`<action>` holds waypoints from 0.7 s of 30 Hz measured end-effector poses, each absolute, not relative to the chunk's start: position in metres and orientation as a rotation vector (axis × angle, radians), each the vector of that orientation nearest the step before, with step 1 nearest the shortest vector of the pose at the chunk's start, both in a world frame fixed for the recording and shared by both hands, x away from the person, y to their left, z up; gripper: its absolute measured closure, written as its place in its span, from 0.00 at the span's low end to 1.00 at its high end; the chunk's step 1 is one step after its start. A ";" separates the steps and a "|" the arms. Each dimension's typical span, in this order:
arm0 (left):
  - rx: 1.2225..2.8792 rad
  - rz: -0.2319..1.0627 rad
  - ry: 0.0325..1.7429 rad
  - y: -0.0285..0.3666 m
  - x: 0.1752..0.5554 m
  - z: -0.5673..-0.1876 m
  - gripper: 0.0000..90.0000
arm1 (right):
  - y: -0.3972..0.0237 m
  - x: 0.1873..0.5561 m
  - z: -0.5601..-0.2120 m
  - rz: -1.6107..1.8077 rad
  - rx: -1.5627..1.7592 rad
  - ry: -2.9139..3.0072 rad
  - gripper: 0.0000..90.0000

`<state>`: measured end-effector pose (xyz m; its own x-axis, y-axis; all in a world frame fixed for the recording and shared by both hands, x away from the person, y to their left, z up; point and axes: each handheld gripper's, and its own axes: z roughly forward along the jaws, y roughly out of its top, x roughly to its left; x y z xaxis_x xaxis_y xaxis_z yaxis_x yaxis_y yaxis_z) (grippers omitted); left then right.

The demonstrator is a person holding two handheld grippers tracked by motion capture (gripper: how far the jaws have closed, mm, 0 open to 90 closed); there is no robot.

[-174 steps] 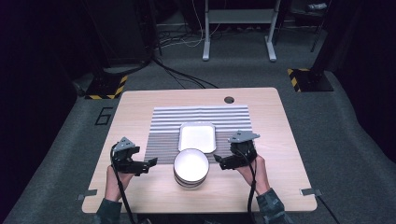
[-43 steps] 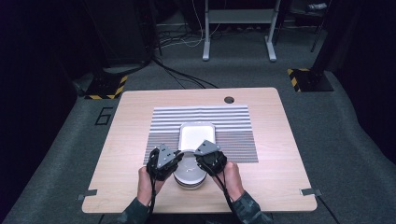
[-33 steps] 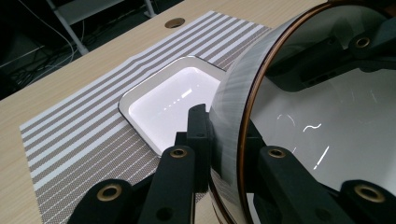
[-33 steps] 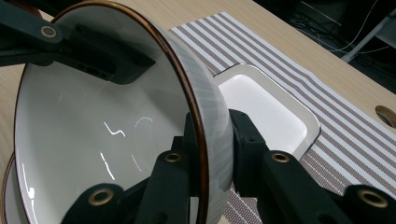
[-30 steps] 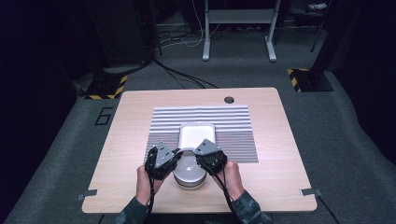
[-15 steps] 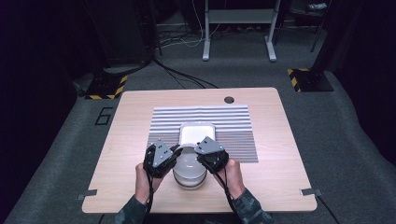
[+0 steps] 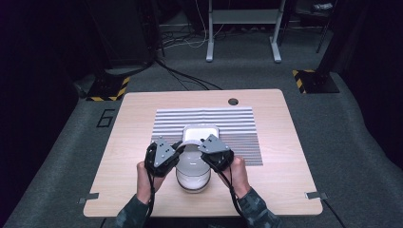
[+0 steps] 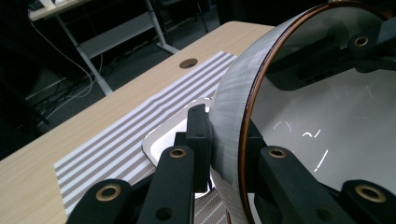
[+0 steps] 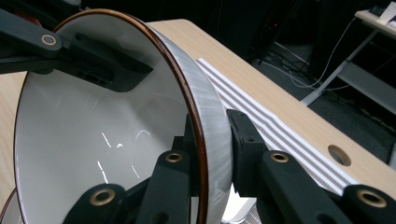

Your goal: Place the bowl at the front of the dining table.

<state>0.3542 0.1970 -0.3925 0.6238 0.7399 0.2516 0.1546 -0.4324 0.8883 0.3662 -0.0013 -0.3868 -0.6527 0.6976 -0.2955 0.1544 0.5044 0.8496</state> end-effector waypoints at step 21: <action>1.895 0.829 0.694 0.197 0.368 -0.376 0.90 | -0.003 0.379 -0.370 1.141 0.672 2.059 0.88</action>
